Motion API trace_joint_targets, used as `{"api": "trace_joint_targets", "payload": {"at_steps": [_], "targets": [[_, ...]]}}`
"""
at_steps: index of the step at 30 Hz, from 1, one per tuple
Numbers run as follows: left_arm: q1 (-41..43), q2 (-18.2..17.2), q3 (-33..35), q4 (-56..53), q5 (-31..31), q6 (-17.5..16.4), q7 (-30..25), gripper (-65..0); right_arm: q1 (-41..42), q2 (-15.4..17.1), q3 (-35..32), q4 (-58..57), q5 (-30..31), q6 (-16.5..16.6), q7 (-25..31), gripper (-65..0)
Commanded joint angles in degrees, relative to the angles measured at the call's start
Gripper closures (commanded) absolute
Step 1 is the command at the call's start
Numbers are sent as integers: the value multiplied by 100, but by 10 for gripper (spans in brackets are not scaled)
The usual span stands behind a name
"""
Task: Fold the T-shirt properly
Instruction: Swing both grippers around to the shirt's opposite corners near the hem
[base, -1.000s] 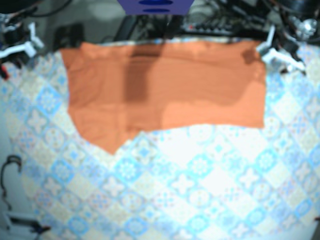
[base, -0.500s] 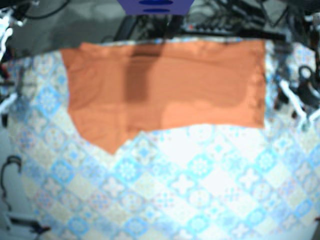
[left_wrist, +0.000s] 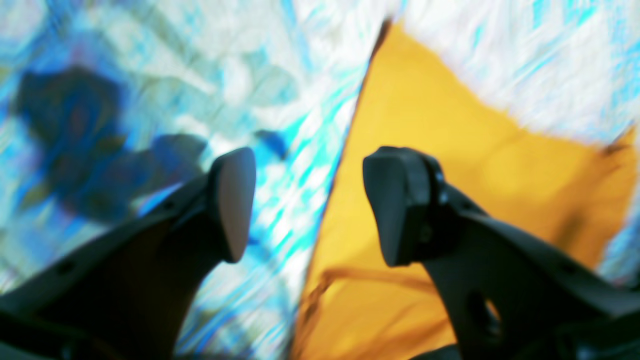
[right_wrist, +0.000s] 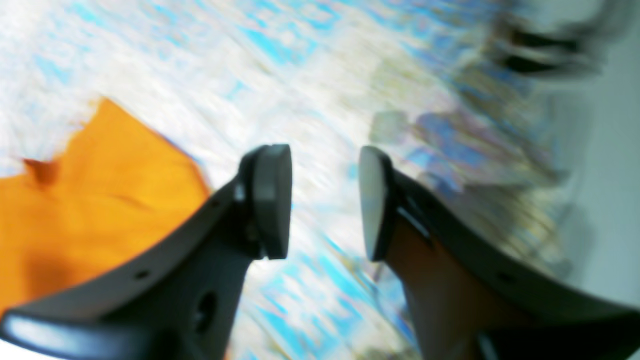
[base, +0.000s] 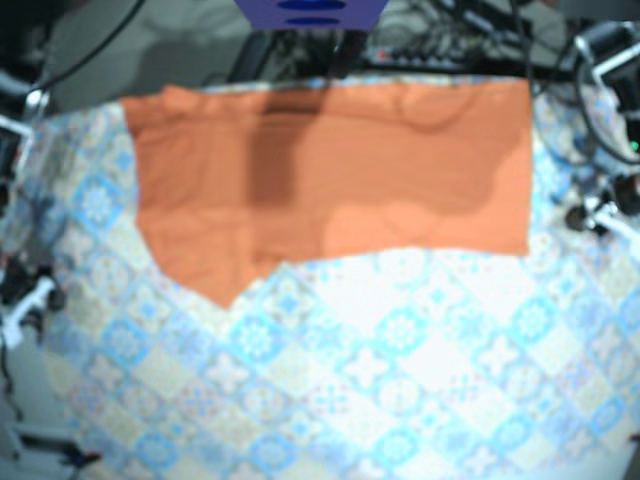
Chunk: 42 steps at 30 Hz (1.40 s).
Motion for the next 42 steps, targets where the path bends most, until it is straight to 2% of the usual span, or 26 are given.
{"api": "trace_joint_targets", "payload": {"at_steps": [1, 3, 5, 8, 14, 17, 24, 28, 33, 38, 42], "targets": [[-277, -200, -25, -129, -88, -16, -35, -366, 391, 143, -264, -248, 210, 8, 101, -222], [-594, -217, -25, -498, -88, -16, -26, -366, 857, 135, -817, -889, 465, 25, 110, -222], [-893, -226, -25, -867, -88, -16, -35, -366, 1297, 100, -1301, -1478, 720, 201, 110, -222], [-1271, -226, -25, -1368, -79, 1, -43, -368, 1833, -164, -1908, -2226, 922, 460, 66, -223], [-1613, -191, -25, -1948, -97, 1, -272, -371, 1974, -516, -2540, -2577, 1353, 460, 66, -271], [-1649, -191, -25, -2001, -114, 10, -422, -371, 1947, -736, -2558, -2577, 1379, 460, 40, -276], [-1622, -191, -25, -2001, -123, 10, -457, -371, 1789, -973, -2602, -2577, 1344, 460, 101, -278], [-1613, -191, -25, -2001, -123, 10, -457, -371, 1745, -1017, -2611, -2604, 940, 460, 497, -278], [-1613, -209, -25, -2001, -114, 10, -439, -371, 1675, -1228, -2593, -2735, 395, 460, 690, -278], [-1613, -217, -25, -1984, -123, 10, -413, -371, 1596, -1298, -2593, -3193, 131, 460, 1165, -278], [-1605, -217, -25, -1984, -123, 10, -413, -369, 1569, -1298, -2602, -3307, 87, 460, 1314, -278]]}}
